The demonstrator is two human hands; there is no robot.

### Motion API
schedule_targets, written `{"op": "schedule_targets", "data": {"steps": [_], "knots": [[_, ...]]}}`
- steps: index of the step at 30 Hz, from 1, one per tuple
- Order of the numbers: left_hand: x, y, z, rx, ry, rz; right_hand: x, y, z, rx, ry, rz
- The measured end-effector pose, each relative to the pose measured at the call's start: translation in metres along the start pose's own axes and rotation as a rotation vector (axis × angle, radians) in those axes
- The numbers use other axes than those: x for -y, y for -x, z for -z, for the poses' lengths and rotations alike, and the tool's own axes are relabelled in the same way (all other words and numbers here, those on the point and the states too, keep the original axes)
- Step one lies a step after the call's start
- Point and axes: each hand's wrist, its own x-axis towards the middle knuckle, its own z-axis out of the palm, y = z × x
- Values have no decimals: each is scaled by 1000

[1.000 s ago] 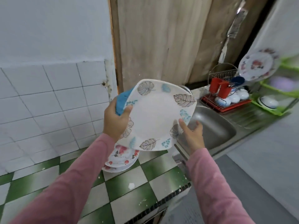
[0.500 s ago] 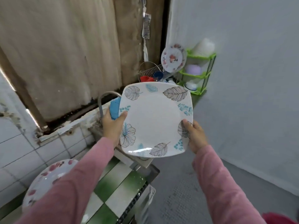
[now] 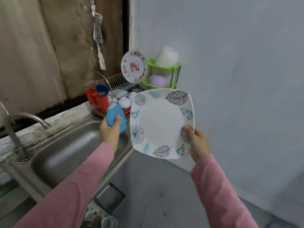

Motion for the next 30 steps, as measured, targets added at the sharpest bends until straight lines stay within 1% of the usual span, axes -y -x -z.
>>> {"op": "schedule_targets", "data": {"steps": [4,8,12,19,23,30], "knots": [[25,-12,-52,2,-23,12,1,-49,0,4,23,66],[31,-54,-89,-45,-46,-13,2,-97,-33,-4,41,186],[20,-123,-124,-112,-125,-110,5,-161,-81,11,47,316],[-1,-257,-183,-180,-90,-236,32,-299,-173,-23,71,514],[-11,-323,-212,-225,-111,-250,51,-367,-217,-32,83,561],[0,-401,-243,-305,-142,-261,50,-463,-270,79,112,629]]}}
